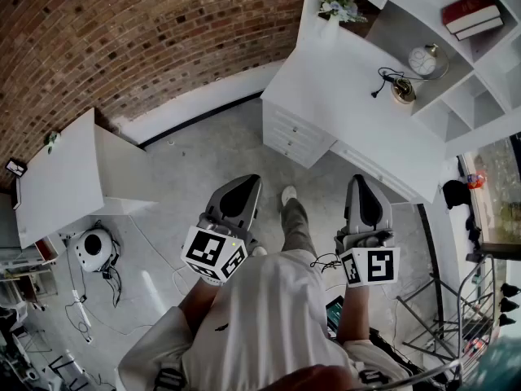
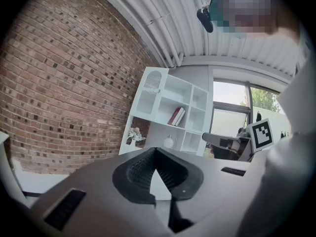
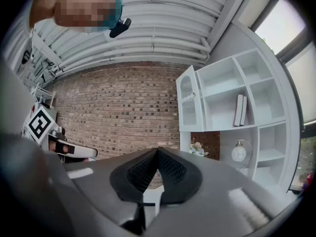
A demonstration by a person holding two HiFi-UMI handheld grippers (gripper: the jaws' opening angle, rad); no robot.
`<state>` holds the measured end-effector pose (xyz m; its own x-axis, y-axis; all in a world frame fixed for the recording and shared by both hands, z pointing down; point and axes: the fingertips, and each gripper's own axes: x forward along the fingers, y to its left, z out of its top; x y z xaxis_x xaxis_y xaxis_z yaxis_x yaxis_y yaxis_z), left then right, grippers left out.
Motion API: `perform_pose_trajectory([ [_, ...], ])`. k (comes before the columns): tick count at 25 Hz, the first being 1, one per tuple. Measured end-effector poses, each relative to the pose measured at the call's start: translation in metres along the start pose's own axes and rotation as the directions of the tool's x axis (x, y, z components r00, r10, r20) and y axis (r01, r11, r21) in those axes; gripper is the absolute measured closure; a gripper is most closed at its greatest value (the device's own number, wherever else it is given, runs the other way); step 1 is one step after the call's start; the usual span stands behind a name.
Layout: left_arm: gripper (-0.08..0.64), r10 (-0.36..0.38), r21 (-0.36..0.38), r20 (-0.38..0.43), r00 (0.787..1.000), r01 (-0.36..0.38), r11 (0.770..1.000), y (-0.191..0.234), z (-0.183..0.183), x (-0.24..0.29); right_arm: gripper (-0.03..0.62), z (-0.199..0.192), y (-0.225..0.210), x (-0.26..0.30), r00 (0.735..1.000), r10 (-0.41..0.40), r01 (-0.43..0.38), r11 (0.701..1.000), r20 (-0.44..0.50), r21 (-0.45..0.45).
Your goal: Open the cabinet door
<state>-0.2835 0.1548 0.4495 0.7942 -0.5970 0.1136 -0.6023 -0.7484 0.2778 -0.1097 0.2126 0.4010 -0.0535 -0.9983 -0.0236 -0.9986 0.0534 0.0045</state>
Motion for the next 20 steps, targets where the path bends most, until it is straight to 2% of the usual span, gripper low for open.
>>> perform_pose_trajectory([
  [3,0.551,-0.006,-0.016,0.0,1.0,0.006,1.0,-0.018,0.002,-0.031,0.578,0.014,0.022,-0.034,1.0,-0.005,0.005,1.0,-0.001,-0.011],
  [7,0.551,-0.015,0.028,0.04,0.999,0.014,1.0,-0.05,0.011,-0.051,0.578,0.029,0.03,-0.066,1.0,0.01,-0.01,0.999,0.026,-0.031],
  [13,0.551,-0.019,0.034,0.045,0.999,0.017,0.999,-0.092,0.005,-0.047,0.58,0.029,0.007,-0.094,1.0,0.02,-0.02,1.0,0.011,-0.022],
  [16,0.551,-0.018,0.044,0.039,0.999,0.017,0.999,-0.112,0.006,-0.039,0.58,0.037,-0.006,-0.1,0.998,0.062,-0.062,0.998,0.013,0.012],
  [20,0.551,0.01,0.046,0.031,0.999,-0.012,0.999,-0.132,0.001,-0.029,0.58,0.042,-0.028,-0.113,0.997,0.072,-0.072,0.997,0.032,-0.009],
])
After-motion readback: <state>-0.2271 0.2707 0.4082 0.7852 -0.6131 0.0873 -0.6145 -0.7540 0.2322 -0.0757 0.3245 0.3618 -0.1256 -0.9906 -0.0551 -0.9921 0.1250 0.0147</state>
